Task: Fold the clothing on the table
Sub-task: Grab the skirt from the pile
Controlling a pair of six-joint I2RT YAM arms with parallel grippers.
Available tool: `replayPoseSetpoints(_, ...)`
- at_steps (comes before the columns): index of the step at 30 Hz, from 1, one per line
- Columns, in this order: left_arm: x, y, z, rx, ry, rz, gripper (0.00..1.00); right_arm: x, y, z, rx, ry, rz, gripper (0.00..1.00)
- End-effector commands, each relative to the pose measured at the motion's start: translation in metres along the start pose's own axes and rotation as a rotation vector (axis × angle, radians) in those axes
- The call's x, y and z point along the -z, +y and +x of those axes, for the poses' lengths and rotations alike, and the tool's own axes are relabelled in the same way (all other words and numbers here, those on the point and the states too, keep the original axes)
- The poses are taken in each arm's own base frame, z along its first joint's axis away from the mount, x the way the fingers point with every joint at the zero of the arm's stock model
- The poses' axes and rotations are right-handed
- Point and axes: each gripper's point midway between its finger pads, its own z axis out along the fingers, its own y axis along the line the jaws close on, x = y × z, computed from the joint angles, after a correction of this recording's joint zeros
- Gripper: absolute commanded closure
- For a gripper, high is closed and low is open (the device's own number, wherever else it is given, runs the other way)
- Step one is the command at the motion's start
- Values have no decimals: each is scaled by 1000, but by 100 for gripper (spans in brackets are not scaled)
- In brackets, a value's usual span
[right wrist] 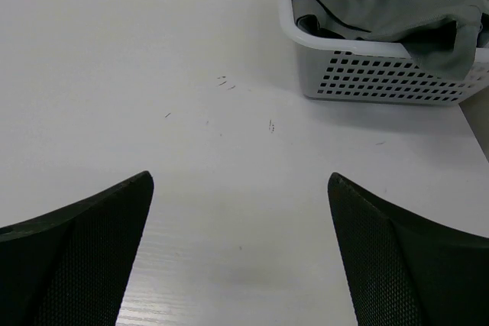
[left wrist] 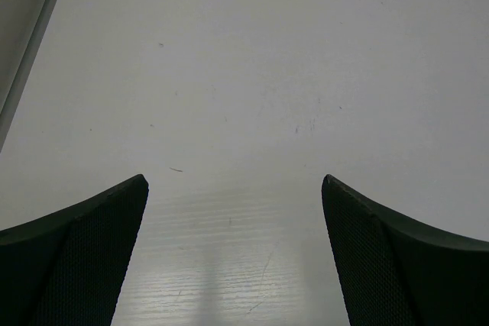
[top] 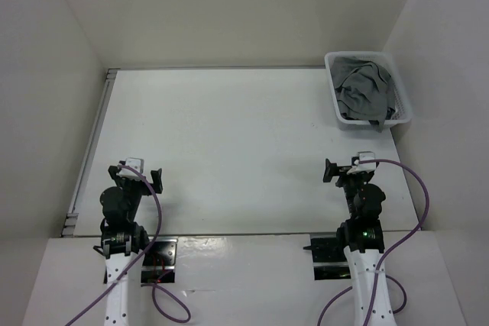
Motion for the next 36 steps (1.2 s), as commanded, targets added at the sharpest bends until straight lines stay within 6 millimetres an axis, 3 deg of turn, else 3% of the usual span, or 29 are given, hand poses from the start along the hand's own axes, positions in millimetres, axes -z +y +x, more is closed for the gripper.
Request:
replayPoseSetpoints(1,0,1,-11,-23,-104,-15,0,0,-2,-1,11,-52,9,1)
replayPoseSetpoints(11,0,-1,-11,-23,-104,-5,0,0,-2,-1,11,-52,9,1)
replayPoseSetpoints(15,5,-11,-36,-52,-165,57,0,0,3,-8,41,-74,-28,1)
replayPoseSetpoints(17,13,-11,-68,-13,-237,47,0,4,15,-28,45,-116,-93,1)
replayPoseSetpoints(18,17,-11,-86,-10,-291,46,0,8,15,-55,29,-182,-92,1)
replayPoseSetpoints(20,29,-11,-123,-31,-380,41,0,15,15,-86,-17,-256,-82,1)
replayPoseSetpoints(21,35,-10,-138,-41,-421,39,0,24,15,-112,-20,-310,-83,1)
replayPoseSetpoints(23,34,-6,-152,-46,-398,24,0,39,12,-153,-15,-379,-70,1)
replayPoseSetpoints(24,44,-1,-182,-46,-420,-5,0,35,10,-157,-21,-343,-58,1)
replayPoseSetpoints(25,27,5,-179,-35,-322,-12,0,32,7,-160,-27,-302,-42,1)
replayPoseSetpoints(26,21,11,-183,-19,-261,-29,0,39,-1,-192,-32,-323,-2,1)
replayPoseSetpoints(27,16,20,-194,9,-219,-65,0,33,-5,-201,-37,-286,16,1)
replayPoseSetpoints(28,4,28,-232,41,-187,-78,0,6,-10,-176,-51,-93,35,1)
replayPoseSetpoints(29,-3,31,-231,74,-95,-86,0,7,-14,-219,-40,-107,48,1)
replayPoseSetpoints(30,-9,35,-242,81,-54,-93,0,-4,-19,-222,-34,-37,70,1)
replayPoseSetpoints(31,-32,39,-236,98,48,-88,0,-37,-21,-201,-22,128,66,1)
replayPoseSetpoints(32,-27,41,-266,99,53,-88,0,-36,-23,-218,0,199,62,1)
replayPoseSetpoints(33,-32,47,-271,104,89,-109,0,-45,-27,-213,22,283,69,1)
replayPoseSetpoints(34,-49,53,-245,114,246,-123,0,-71,-27,-183,68,446,49,1)
replayPoseSetpoints(35,-54,57,-248,97,289,-127,0,-67,-29,-188,105,533,32,1)
replayPoseSetpoints(36,-55,60,-277,84,264,-127,0,-73,-31,-179,135,603,35,1)
